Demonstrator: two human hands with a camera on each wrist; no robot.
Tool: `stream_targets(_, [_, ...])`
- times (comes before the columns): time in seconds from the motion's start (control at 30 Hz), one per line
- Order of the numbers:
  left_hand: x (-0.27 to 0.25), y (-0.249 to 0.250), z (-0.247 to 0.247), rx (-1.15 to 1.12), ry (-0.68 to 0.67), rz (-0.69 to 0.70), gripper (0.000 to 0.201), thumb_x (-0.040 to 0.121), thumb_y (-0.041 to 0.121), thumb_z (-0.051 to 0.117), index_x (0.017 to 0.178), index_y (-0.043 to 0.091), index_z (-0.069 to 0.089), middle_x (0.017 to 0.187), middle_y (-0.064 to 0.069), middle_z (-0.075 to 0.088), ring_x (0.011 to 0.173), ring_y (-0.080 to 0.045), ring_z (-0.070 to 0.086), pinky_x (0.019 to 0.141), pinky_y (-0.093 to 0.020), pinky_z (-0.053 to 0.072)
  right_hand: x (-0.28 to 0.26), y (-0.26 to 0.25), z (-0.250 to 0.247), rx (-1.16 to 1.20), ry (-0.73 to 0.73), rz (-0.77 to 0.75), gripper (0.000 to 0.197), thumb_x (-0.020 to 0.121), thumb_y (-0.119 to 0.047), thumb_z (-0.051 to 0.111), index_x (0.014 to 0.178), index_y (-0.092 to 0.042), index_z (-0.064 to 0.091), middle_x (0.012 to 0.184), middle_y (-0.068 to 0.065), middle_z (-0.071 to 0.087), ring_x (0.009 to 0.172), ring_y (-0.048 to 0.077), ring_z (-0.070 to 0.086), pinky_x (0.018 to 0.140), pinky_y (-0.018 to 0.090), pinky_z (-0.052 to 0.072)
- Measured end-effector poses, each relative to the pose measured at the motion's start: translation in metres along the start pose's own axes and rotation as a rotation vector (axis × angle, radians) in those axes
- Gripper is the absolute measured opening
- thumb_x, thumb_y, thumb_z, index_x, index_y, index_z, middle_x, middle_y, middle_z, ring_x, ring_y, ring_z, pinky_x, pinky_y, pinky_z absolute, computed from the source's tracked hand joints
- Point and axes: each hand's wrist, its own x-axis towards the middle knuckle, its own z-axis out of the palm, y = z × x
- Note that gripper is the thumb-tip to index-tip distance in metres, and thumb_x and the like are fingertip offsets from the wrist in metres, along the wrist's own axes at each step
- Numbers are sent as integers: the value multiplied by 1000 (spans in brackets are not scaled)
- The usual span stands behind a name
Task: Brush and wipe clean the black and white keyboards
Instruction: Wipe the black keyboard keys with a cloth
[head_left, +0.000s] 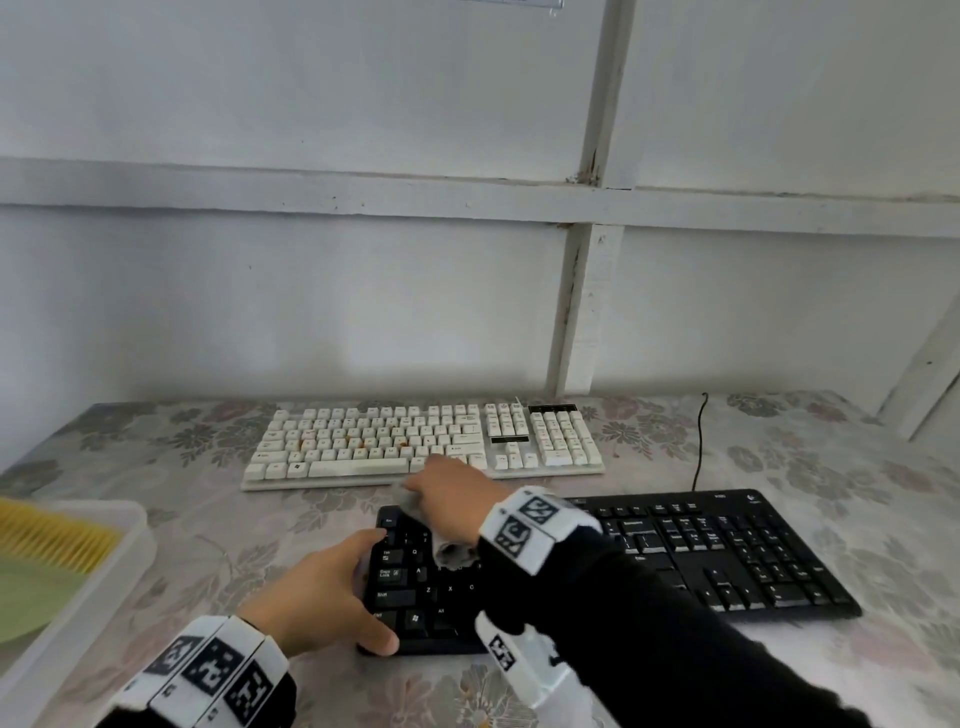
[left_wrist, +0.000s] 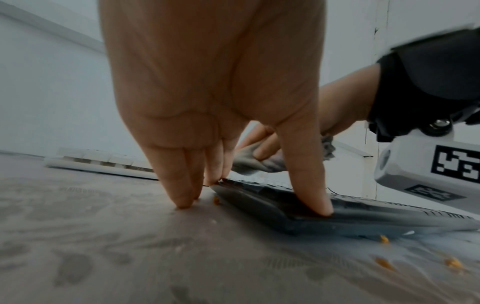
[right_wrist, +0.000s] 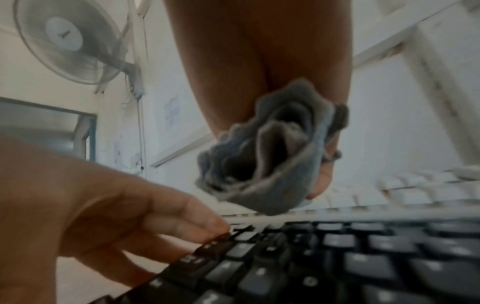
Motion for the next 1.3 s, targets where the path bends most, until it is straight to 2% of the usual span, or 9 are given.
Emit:
stream_targets(0.1, [1, 0, -1, 16, 2, 4, 90, 62, 15, 80, 135, 35, 32, 98, 26, 48, 92, -2, 51, 66, -10, 36, 8, -13, 6, -138, -23, -16, 18, 96, -6, 45, 105, -3, 60, 107, 15, 49, 108, 34, 54, 86, 37, 42])
stream_targets(0.23, [1, 0, 0, 24, 6, -1, 93, 62, 16, 81, 138, 36, 30, 97, 26, 46, 95, -4, 51, 69, -13, 37, -2, 1, 6, -228, -24, -4, 16, 96, -6, 44, 87, -5, 57, 87, 8, 45, 91, 23, 49, 100, 41, 43])
stream_targets(0.33, [0, -2, 1, 6, 9, 7, 96, 60, 16, 82, 138, 35, 30, 99, 27, 49, 95, -2, 53, 67, -8, 36, -9, 25, 7, -176, -38, 92, 14, 96, -7, 45, 96, -10, 59, 117, 15, 54, 107, 31, 57, 101, 44, 45])
stream_targets(0.5, [-1, -1, 1, -16, 1, 2, 99, 59, 17, 82, 140, 34, 28, 105, 23, 50, 100, -5, 52, 72, -13, 38, -34, 70, 0, -201, -4, 180, 37, 97, -10, 44, 63, -16, 32, 124, 15, 53, 109, 30, 57, 105, 42, 42])
stream_targets(0.7, [-1, 0, 1, -25, -1, 15, 97, 61, 15, 82, 141, 32, 28, 97, 30, 47, 90, 4, 50, 66, -7, 36, -60, 122, -8, -141, 62, 346, 41, 100, -19, 40, 61, -17, 30, 86, -1, 37, 86, 19, 46, 103, 35, 43])
stream_targets(0.87, [-2, 1, 1, -17, 11, 29, 95, 63, 14, 81, 140, 31, 29, 94, 30, 45, 87, 8, 48, 61, -3, 35, -62, 148, -19, -98, 29, 468, 30, 100, -19, 41, 81, -6, 61, 91, 2, 60, 90, 19, 64, 87, 25, 49])
stream_targets(1.07, [-1, 0, 0, 12, 7, 29, 95, 63, 17, 80, 141, 33, 27, 95, 29, 44, 92, 1, 49, 64, -4, 33, -36, 61, -20, 143, 34, 173, 30, 101, -26, 38, 79, -10, 51, 102, 13, 61, 57, 9, 53, 49, 9, 49])
stream_targets(1.2, [1, -2, -1, 23, 9, 28, 90, 62, 17, 80, 135, 37, 32, 98, 27, 48, 95, -1, 50, 65, -6, 34, 2, 2, 2, 49, 42, -5, 32, 97, -16, 45, 66, -17, 47, 98, 7, 47, 83, 22, 52, 88, 35, 50])
stream_targets(1.3, [5, -4, -1, 18, 3, 23, 90, 60, 17, 81, 135, 34, 34, 109, 18, 55, 101, -6, 52, 73, -15, 41, 13, -17, 12, -91, 5, -22, 16, 91, -6, 49, 100, -4, 63, 105, 12, 47, 96, 31, 52, 92, 44, 46])
